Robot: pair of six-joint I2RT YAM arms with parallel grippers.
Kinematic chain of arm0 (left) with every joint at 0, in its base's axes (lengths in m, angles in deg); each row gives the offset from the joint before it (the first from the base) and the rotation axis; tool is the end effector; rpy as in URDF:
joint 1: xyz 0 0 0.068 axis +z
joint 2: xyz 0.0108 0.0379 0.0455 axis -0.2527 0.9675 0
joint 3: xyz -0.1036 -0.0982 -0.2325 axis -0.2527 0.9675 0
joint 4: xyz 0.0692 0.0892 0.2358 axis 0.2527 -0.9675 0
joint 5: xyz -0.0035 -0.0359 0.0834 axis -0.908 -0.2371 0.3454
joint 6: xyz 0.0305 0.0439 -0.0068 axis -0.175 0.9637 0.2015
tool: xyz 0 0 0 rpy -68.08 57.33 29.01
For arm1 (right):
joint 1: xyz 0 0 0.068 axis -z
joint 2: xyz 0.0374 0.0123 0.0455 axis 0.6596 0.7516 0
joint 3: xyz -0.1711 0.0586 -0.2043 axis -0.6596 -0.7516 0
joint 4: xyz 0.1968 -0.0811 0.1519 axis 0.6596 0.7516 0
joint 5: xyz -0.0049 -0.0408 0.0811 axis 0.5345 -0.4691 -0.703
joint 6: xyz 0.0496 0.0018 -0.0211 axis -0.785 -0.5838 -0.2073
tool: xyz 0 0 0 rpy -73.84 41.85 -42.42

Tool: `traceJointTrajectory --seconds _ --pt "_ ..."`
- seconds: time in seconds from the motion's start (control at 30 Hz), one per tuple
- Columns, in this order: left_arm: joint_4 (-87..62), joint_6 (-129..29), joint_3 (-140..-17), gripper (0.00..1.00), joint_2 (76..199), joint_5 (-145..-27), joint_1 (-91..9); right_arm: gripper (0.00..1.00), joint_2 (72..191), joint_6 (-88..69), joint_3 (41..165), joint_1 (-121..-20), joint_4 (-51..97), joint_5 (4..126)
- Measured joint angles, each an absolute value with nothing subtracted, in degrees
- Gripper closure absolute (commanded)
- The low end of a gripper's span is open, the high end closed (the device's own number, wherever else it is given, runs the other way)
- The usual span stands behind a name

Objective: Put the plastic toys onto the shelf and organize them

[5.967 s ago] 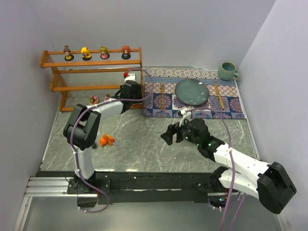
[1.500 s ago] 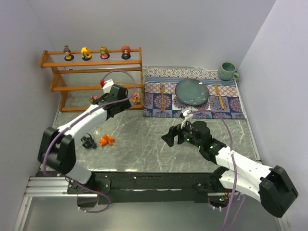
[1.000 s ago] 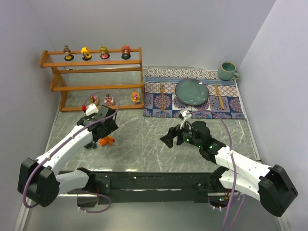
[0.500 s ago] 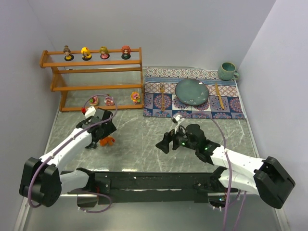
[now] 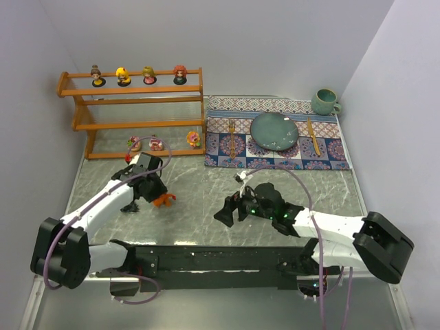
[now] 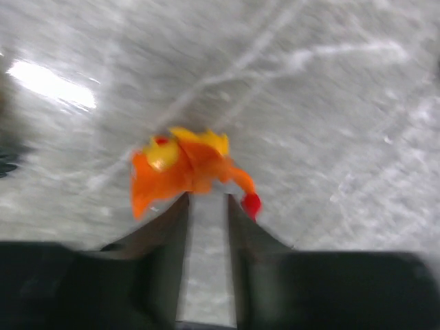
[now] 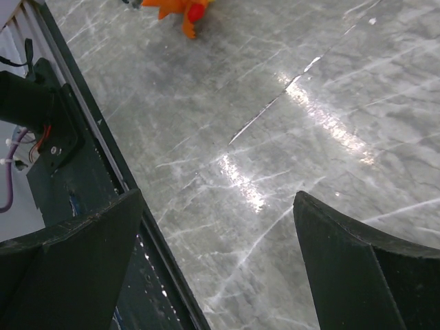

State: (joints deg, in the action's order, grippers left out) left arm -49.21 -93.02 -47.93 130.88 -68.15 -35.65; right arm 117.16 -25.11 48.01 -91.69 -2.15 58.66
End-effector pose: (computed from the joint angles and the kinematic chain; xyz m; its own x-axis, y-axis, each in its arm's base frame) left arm 0.2091 -0.0740 0.2037 -0.7110 -0.5863 -0.3882 -0.5082 0.8100 -0.2925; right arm 0.1391 0.1822 0.1813 -0.5551 -0.0978 -0.8260 -0.7389 0.5141 0.4357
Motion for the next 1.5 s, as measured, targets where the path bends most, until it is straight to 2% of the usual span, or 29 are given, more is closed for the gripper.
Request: traceJointTrajectory --seconds 0.13,0.23,0.63,0.67,0.8,0.83,1.0,1.03,1.13,1.3,1.5 --pt "-48.6 -94.6 -48.8 0.90 130.8 -71.6 -37.1 0.03 120.8 -26.1 48.2 -92.5 -5.2 58.6" --pt "-48.0 -95.4 -49.7 0.91 131.6 -73.3 -38.9 0.03 123.3 -26.5 49.1 -93.0 -6.8 58.4" --pt "-52.3 -93.4 -57.8 0.66 133.0 -68.8 -40.4 0.04 134.1 -27.2 54.5 -94.8 -15.1 55.6" --pt "-52.6 -92.9 -57.9 0.58 132.5 -68.5 -39.8 0.04 136.0 -27.4 55.6 -94.8 -16.1 55.1" --pt "-54.0 -90.3 -58.1 0.40 130.3 -66.5 -36.7 0.07 144.0 -28.1 61.4 -94.9 -19.4 53.1" --pt "-54.4 -89.7 -58.2 0.31 129.6 -65.9 -36.0 0.09 145.5 -28.3 62.7 -94.9 -20.0 52.7" --pt "-55.7 -87.1 -58.9 0.19 124.9 -63.9 -35.0 0.13 155.3 -29.5 71.6 -95.0 -23.9 50.5" --pt "-55.8 -86.7 -58.9 0.12 123.9 -63.6 -35.0 0.15 156.8 -29.5 73.0 -95.0 -24.2 50.1" --pt "-55.9 -85.6 -58.9 0.08 120.3 -62.9 -35.0 0.20 162.0 -29.9 78.3 -95.1 -24.3 49.2" --pt "-55.3 -83.8 -58.8 0.06 115.6 -62.7 -34.9 0.27 168.2 -30.6 84.2 -95.1 -24.2 47.8" --pt "-53.8 -81.6 -58.0 0.04 112.8 -62.7 -34.9 0.46 172.1 -30.6 87.3 -95.1 -23.7 47.0"
